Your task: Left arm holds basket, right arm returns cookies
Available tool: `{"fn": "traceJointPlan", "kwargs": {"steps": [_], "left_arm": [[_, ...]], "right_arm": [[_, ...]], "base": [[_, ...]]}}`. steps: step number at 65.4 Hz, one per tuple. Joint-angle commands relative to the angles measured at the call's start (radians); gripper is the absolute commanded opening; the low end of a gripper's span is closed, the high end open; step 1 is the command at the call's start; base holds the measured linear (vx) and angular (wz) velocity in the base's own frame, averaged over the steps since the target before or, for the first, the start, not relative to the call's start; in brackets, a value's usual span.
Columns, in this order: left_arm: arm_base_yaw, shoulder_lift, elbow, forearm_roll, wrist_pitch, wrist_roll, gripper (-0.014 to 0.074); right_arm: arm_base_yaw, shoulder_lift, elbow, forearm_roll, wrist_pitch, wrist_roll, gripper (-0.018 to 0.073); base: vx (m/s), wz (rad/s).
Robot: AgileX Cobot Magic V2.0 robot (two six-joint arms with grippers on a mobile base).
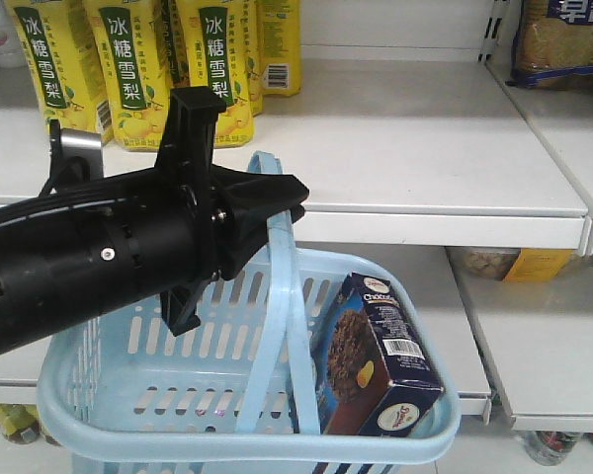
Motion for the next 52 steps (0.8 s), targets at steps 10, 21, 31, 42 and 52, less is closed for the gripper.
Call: {"fn": "traceJointPlan", "kwargs": {"steps": [10, 21, 31, 42, 52], "left_arm": [[0.006, -0.03, -0.044, -0.02, -0.021, 0.031, -0.0003], [0.006, -0.03, -0.044, -0.02, -0.021, 0.031, -0.0003], [0.006, -0.03, -0.044, -0.02, -0.021, 0.031, -0.0003], [0.006, -0.03, -0.044, -0.02, -0.021, 0.031, -0.0003], [0.006, -0.03, -0.044, -0.02, -0.021, 0.031, -0.0003]], "right_arm": [[0.0, -0.009, 0.017, -0.01, -0.075, -0.004, -0.0003], [0.0, -0.009, 0.017, -0.01, -0.075, -0.004, -0.0003], [0.0, -0.009, 0.017, -0.01, -0.075, -0.004, -0.0003], [0.0, -0.009, 0.017, -0.01, -0.075, -0.004, -0.0003], [0.0, -0.009, 0.017, -0.01, -0.075, -0.004, -0.0003]], "base": [[0.0, 0.0], [0.0, 0.0], [0.0, 0.0], [0.0, 0.0], [0.0, 0.0]]}}
